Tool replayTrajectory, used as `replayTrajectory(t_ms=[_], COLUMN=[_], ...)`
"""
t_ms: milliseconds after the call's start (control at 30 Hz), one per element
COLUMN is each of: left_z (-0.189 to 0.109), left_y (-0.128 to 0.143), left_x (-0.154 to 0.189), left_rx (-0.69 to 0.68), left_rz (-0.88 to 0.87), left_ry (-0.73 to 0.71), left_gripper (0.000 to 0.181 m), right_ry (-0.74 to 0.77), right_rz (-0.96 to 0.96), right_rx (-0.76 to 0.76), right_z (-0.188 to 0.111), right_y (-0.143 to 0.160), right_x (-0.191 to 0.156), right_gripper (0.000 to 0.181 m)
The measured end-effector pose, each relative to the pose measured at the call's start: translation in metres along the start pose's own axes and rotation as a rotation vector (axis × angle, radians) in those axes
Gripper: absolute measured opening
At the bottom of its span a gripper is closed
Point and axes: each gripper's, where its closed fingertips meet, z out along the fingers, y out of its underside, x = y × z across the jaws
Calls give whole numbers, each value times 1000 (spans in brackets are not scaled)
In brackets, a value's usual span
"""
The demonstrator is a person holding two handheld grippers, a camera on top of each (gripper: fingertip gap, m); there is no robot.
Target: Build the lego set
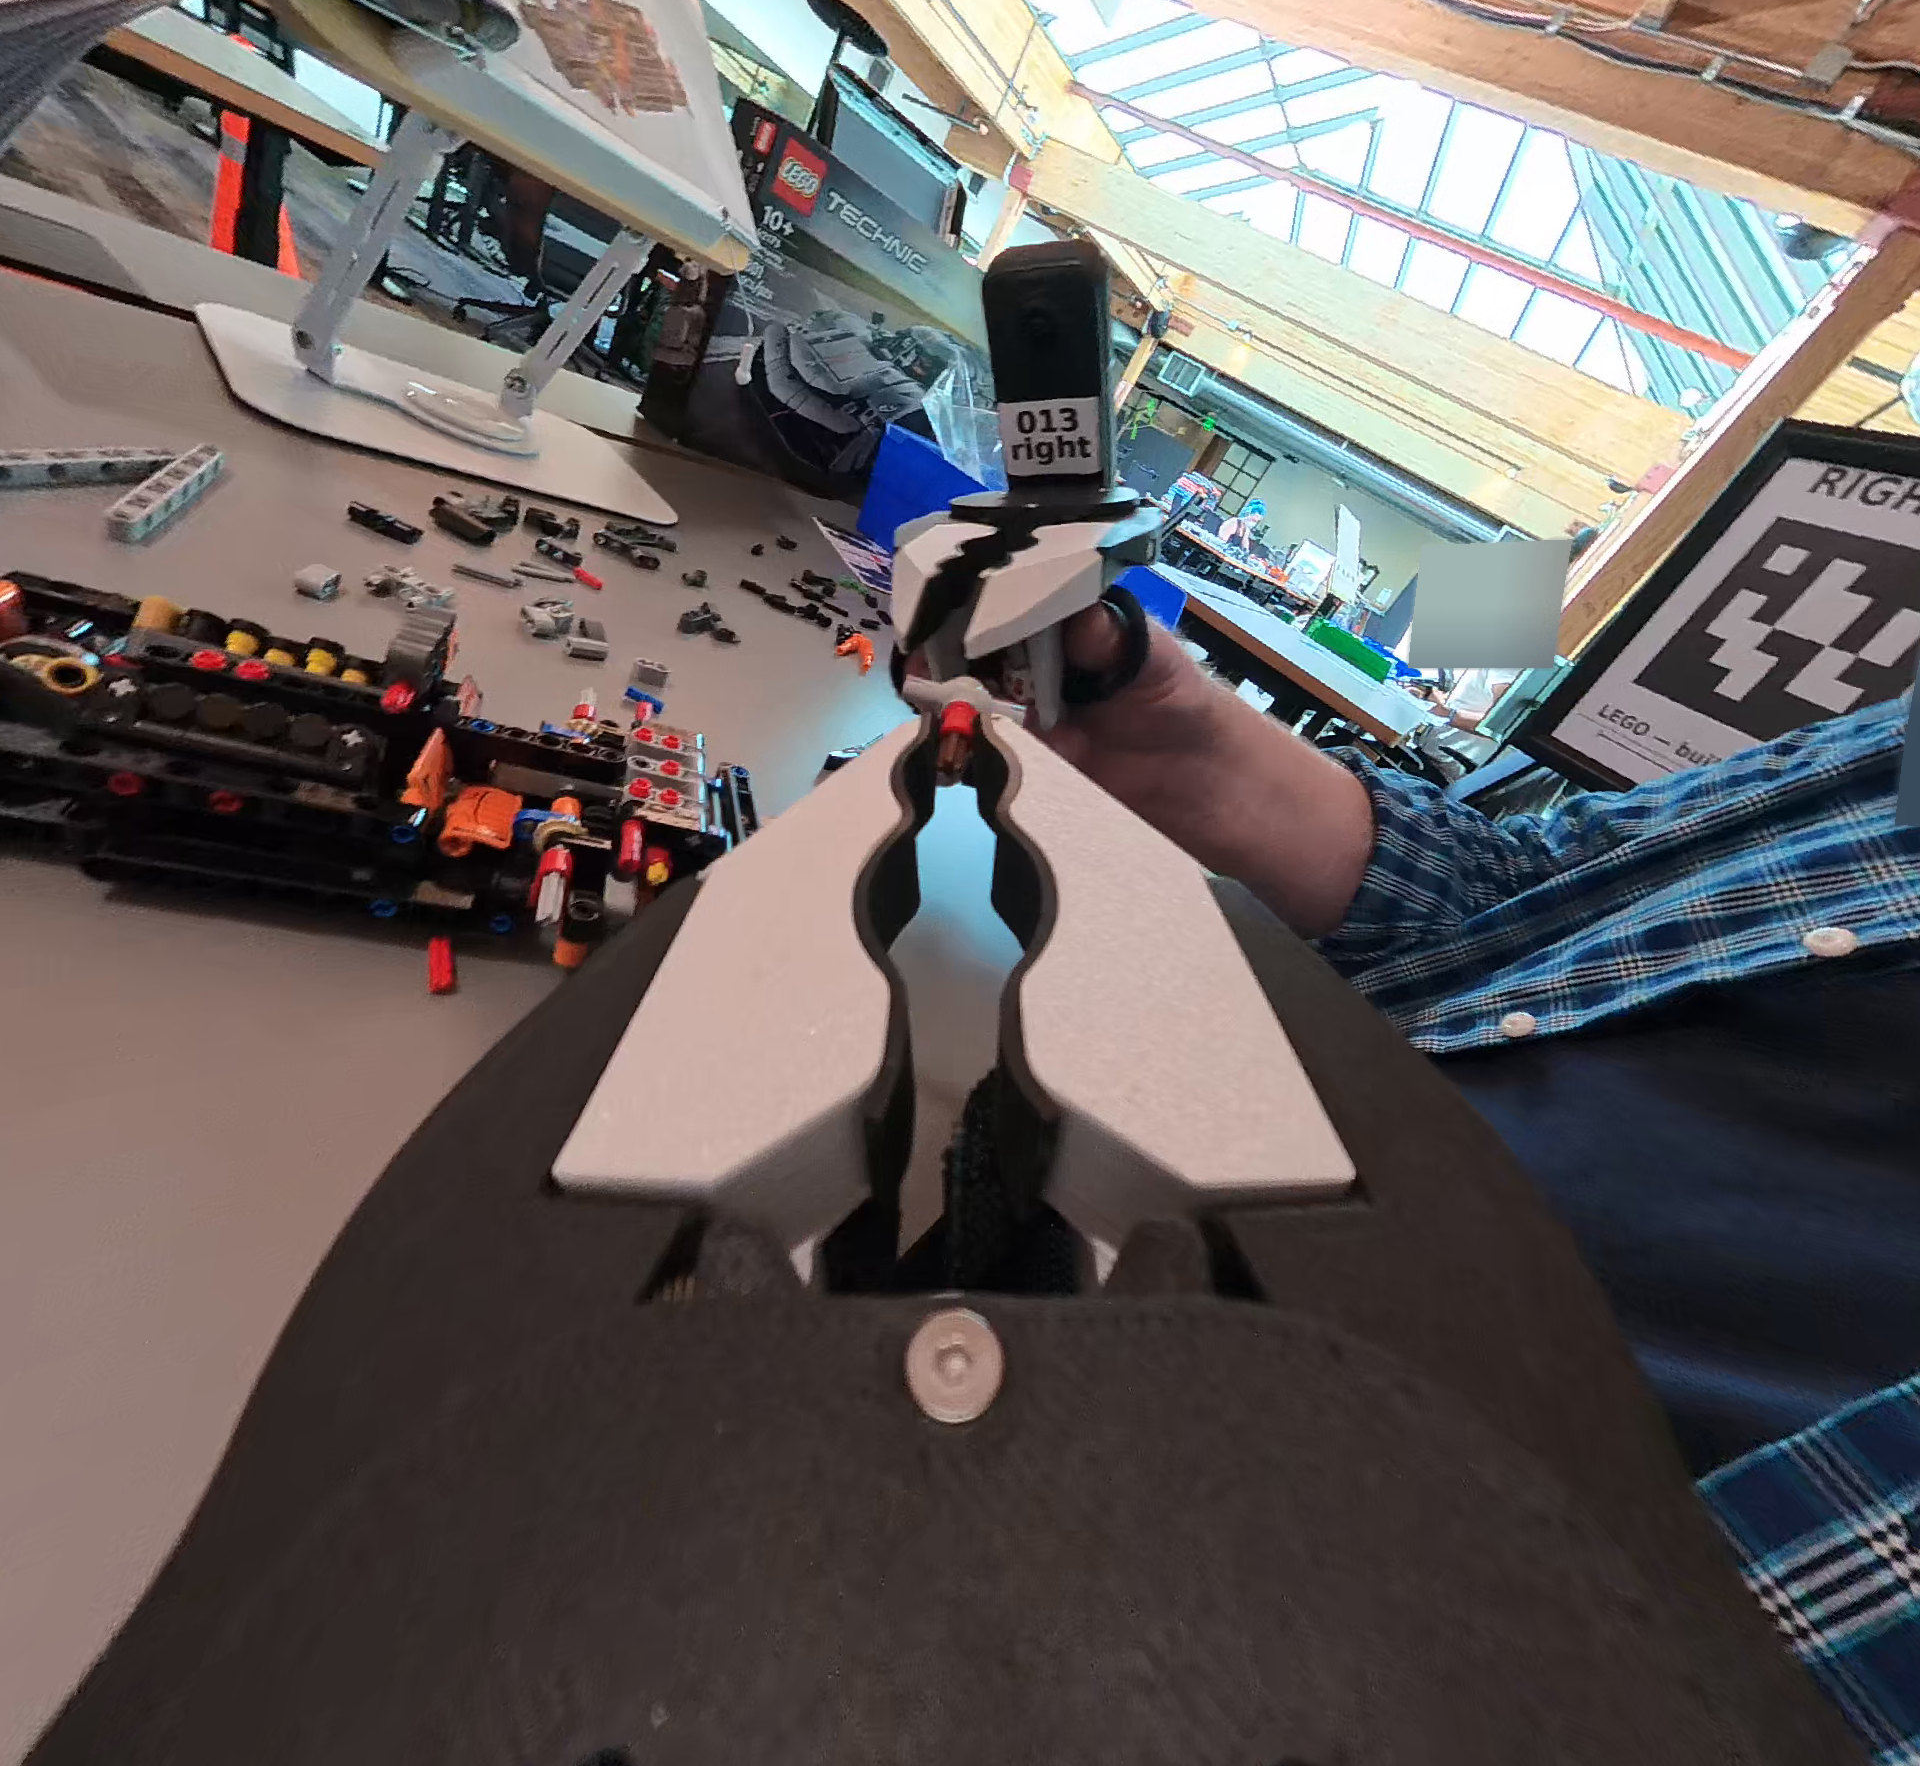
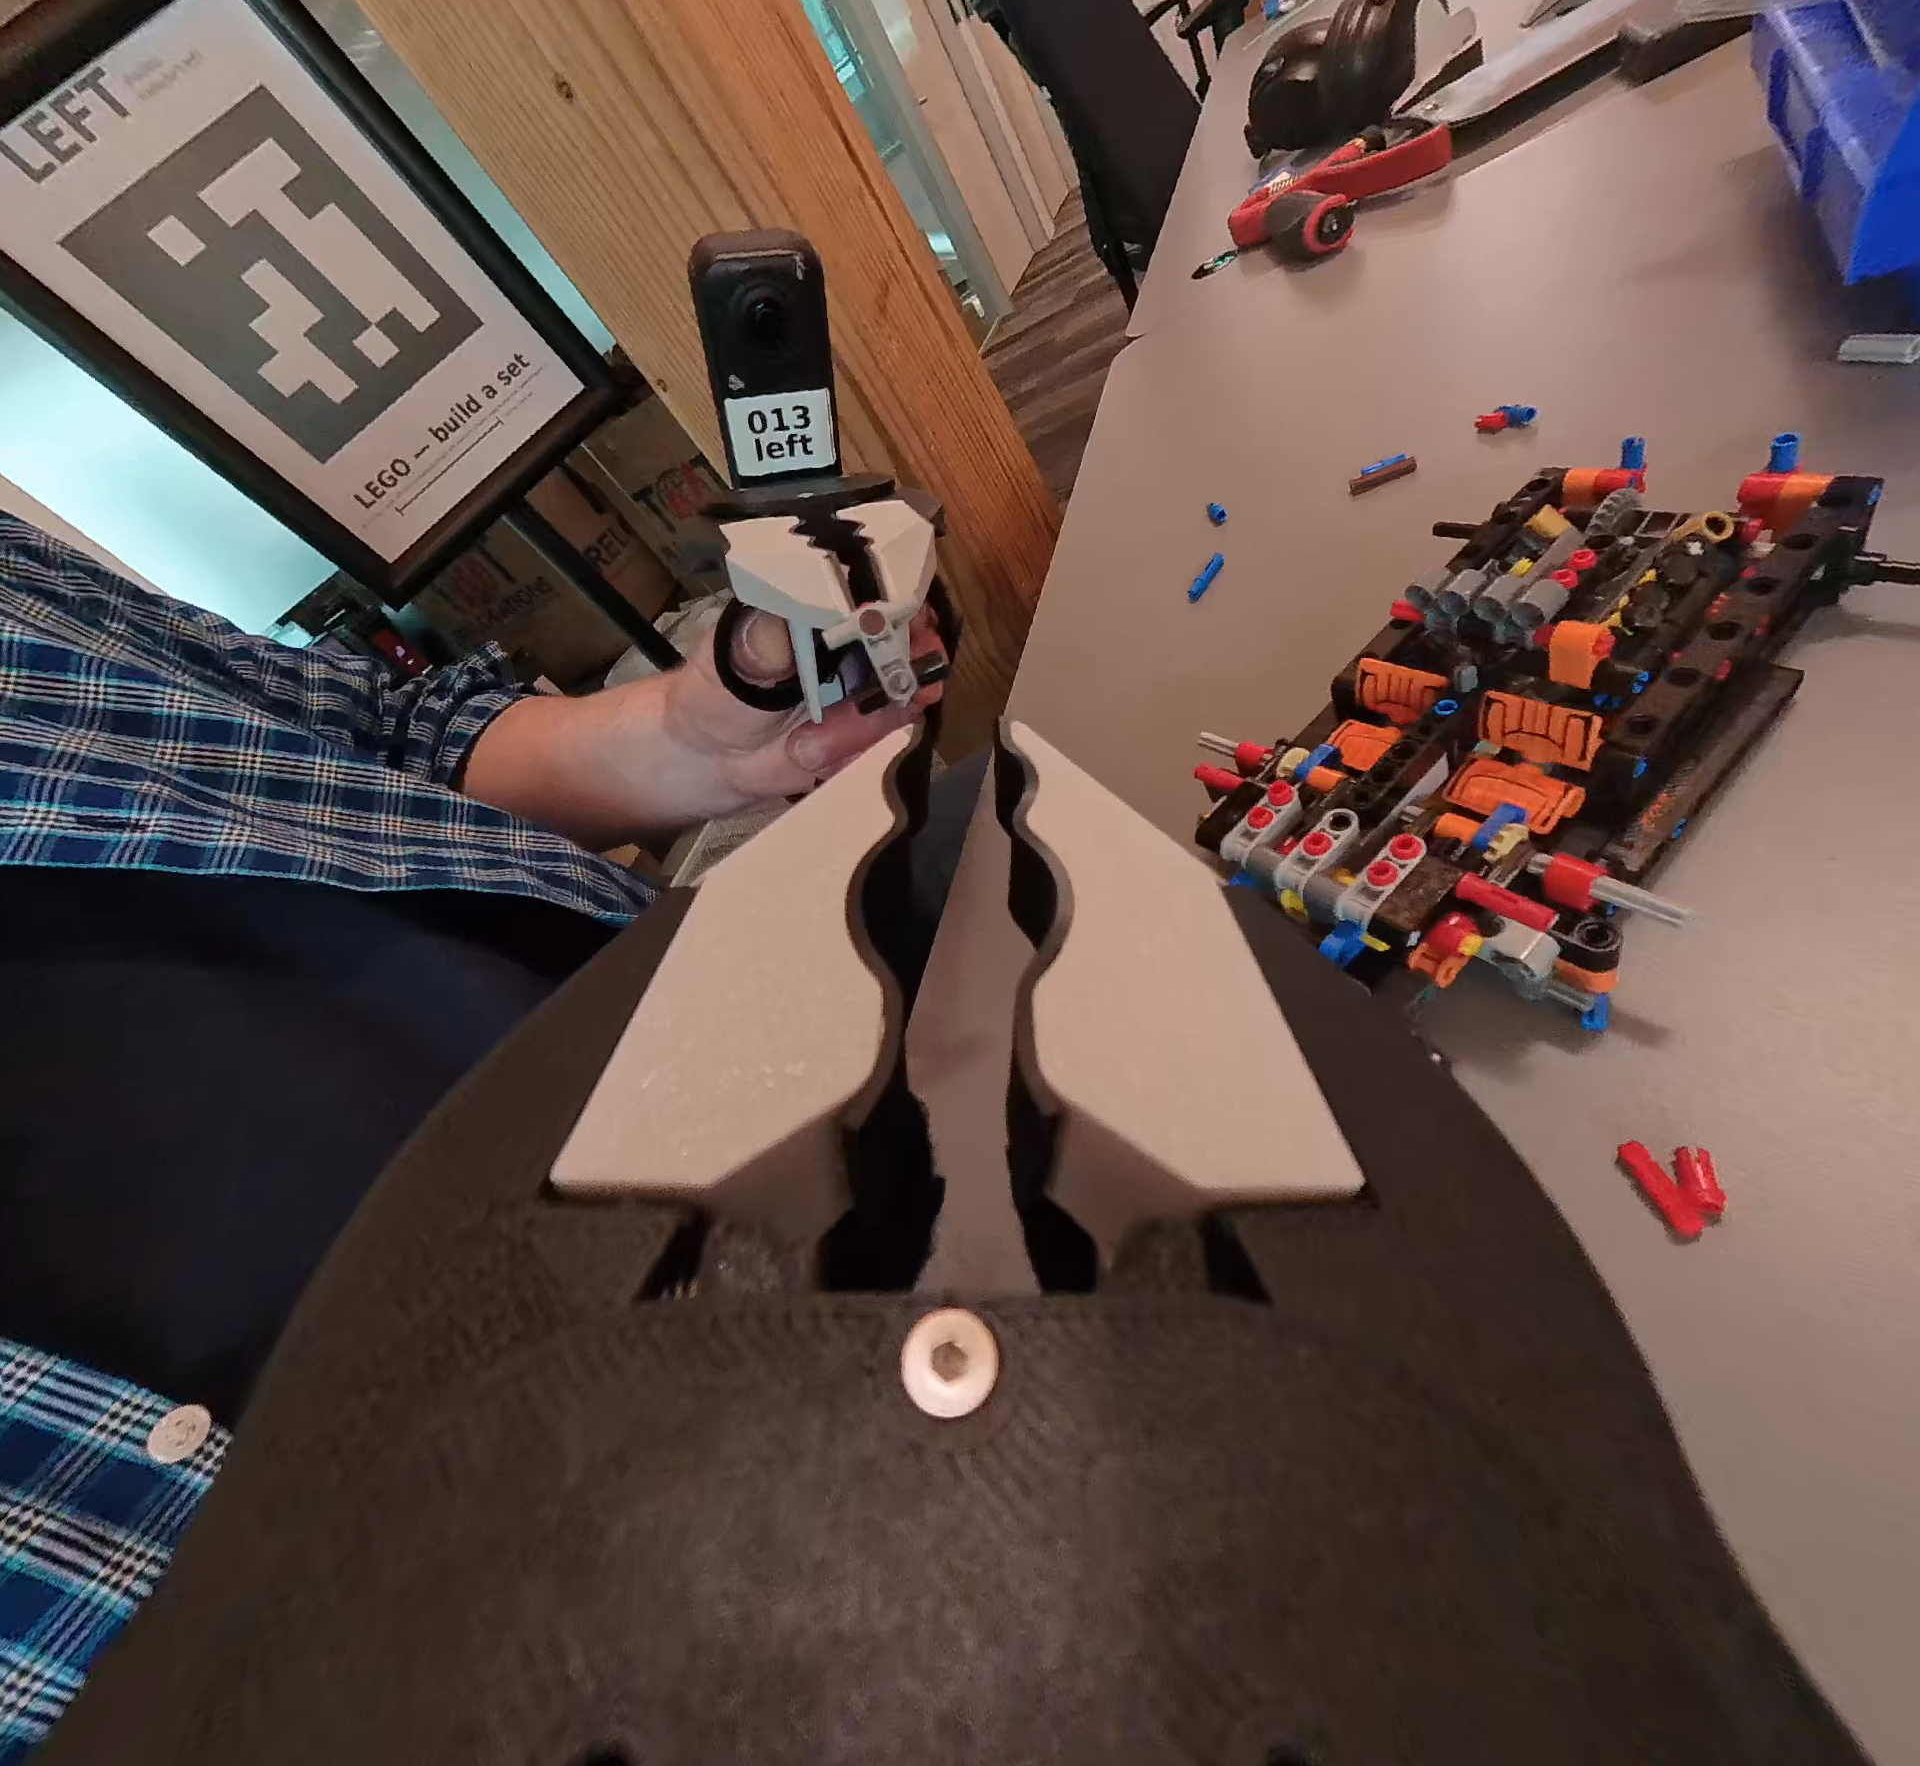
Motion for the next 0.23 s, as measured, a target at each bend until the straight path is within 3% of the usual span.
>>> replayTrajectory(t_ms=[233], left_z=[0], left_y=[3], left_x=[-6], left_rx=[-3], left_rz=[-18], left_ry=[-14], left_gripper=[6], right_ry=[13], right_rz=[1], right_rx=[-23], right_z=[1], right_y=[5], right_x=[4], right_gripper=[10])
